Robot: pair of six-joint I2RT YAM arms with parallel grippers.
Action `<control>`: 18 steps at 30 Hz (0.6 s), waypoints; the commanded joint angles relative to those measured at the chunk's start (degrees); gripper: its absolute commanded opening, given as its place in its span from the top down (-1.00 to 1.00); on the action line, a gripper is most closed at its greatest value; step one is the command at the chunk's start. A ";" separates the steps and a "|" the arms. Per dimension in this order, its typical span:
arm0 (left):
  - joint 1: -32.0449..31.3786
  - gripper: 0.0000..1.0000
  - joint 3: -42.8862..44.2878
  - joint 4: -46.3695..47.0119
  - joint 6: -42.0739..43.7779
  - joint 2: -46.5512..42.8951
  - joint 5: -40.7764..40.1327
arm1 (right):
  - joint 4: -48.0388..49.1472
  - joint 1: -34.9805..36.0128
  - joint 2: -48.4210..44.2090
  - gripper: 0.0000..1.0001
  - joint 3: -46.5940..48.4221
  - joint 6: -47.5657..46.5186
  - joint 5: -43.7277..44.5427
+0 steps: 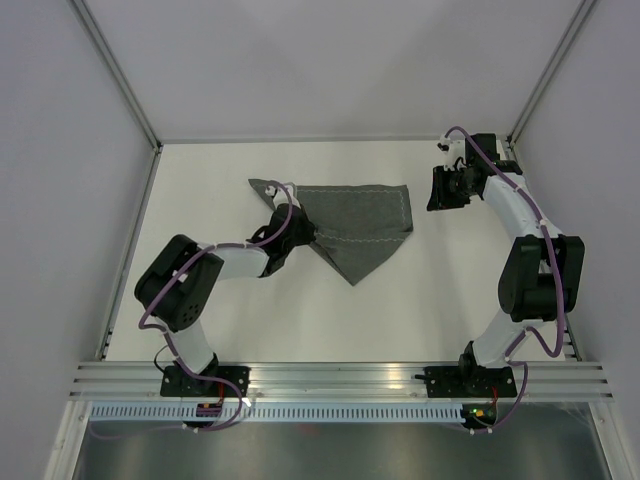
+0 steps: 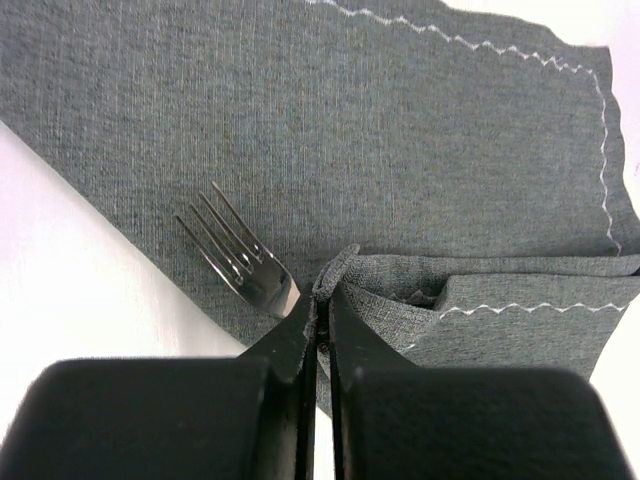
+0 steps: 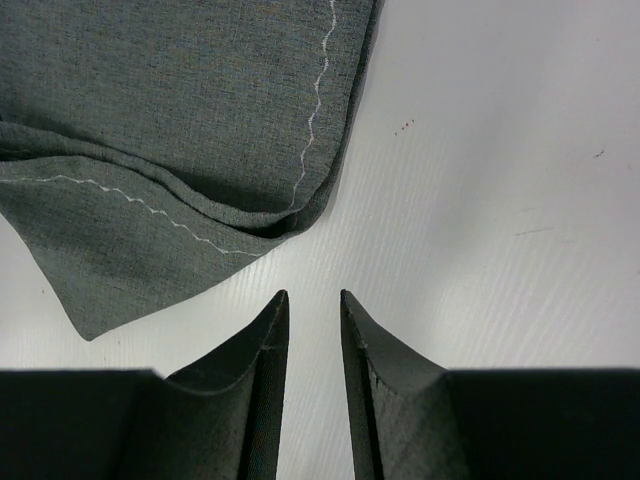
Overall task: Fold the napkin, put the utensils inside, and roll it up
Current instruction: Fold the napkin at the center of the board.
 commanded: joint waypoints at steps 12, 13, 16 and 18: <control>2.27 0.89 3.01 -0.10 -1.69 0.78 1.26 | 0.70 0.51 0.36 0.34 -0.50 -0.27 0.13; 2.36 0.85 3.01 -0.10 -1.61 0.87 1.17 | 0.70 0.51 0.36 0.34 -0.59 -0.27 0.13; 2.53 0.63 3.09 0.08 -1.69 1.22 1.43 | 0.69 0.42 0.36 0.34 -0.76 -0.27 0.13; 2.53 0.35 3.09 0.25 -1.69 1.14 1.43 | 0.70 0.51 0.36 0.34 -0.85 -0.36 0.13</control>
